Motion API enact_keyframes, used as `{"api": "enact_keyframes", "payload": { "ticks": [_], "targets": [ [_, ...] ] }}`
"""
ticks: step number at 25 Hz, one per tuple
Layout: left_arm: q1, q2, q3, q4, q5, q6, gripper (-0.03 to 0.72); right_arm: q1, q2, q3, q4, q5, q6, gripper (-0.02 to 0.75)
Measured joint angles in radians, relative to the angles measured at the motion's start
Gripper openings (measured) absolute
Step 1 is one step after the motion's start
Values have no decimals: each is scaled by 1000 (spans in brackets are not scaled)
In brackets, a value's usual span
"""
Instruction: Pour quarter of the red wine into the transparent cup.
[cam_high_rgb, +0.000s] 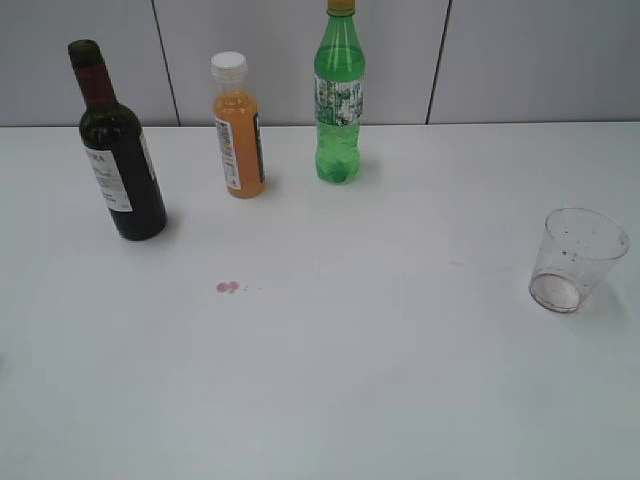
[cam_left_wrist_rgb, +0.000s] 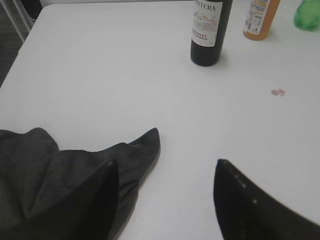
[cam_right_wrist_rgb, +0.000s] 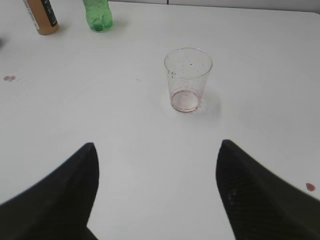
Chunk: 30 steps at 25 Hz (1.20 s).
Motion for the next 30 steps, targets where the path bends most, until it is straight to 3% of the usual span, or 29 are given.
{"api": "enact_keyframes", "payload": {
  "ticks": [19, 30],
  "targets": [
    [0, 0, 0, 0, 0, 0, 457, 0, 8, -8, -1, -14, 1, 586],
    [0, 0, 0, 0, 0, 0, 457, 0, 176, -23, 2, -261, -39, 586]
  ]
}}
